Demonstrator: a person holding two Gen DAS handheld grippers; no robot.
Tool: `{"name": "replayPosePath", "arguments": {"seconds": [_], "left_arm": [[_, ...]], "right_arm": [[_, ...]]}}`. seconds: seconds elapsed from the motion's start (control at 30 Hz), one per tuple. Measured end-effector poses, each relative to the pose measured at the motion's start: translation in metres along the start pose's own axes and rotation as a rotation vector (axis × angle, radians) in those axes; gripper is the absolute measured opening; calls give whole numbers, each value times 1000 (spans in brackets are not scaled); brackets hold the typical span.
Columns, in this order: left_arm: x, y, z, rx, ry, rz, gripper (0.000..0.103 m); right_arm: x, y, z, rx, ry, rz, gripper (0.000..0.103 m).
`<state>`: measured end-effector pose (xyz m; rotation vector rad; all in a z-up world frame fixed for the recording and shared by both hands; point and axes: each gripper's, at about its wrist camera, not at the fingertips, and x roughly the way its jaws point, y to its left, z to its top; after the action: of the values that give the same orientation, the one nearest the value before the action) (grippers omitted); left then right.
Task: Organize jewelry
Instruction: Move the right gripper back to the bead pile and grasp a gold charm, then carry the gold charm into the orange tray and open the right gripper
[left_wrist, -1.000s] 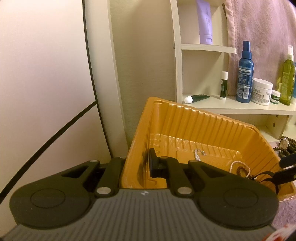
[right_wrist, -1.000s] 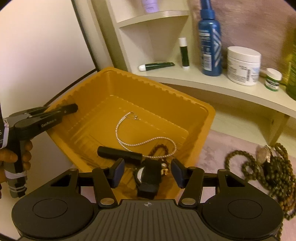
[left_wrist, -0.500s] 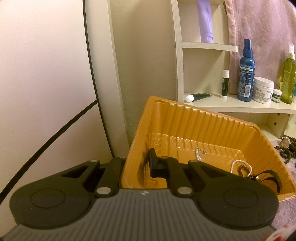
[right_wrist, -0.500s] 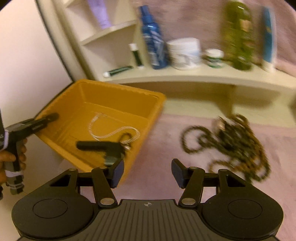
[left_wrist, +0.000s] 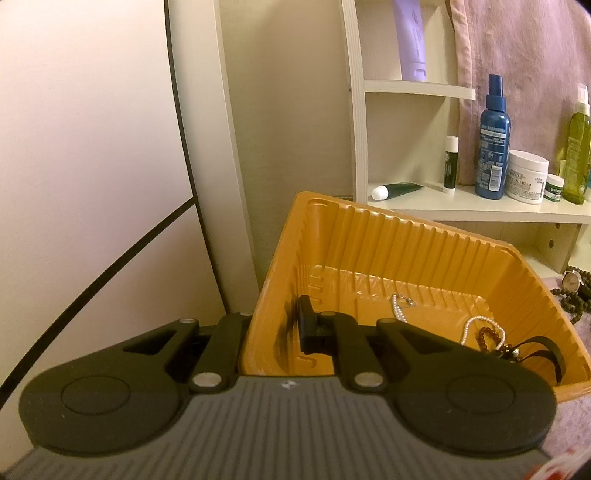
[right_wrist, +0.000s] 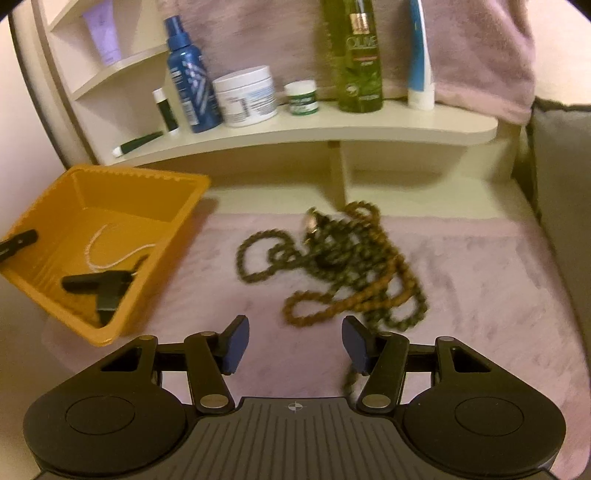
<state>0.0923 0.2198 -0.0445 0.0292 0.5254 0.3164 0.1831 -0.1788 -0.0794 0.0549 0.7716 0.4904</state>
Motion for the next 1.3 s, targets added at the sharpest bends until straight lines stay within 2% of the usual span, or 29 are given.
{"name": "replayPosePath", "arguments": {"seconds": [0.1,0.17,0.37,0.47,0.83,0.9,0.93,1.13,1.3], "left_arm": [[0,0,0,2,1,0,11],[0,0,0,1,1,0,11],[0,0,0,3,1,1,11],[1,0,0,5,4,1,11],[1,-1,1,8,7,3,11],[1,-1,1,8,7,3,11],[1,-1,1,8,6,4,11],[2,-2,1,7,6,4,11],[1,-3,0,13,6,5,11]], "right_arm": [[4,-1,9,-53,-26,-4,55],[8,-1,15,-94,-42,1,45],[31,-1,35,-172,-55,11,27],[45,0,44,-196,-60,16,23],[85,2,61,-161,-30,3,19],[88,1,60,-153,-28,2,17],[89,1,60,-153,-24,-3,12],[82,-1,56,-134,-28,20,9],[52,-12,56,-14,-96,94,9]]}}
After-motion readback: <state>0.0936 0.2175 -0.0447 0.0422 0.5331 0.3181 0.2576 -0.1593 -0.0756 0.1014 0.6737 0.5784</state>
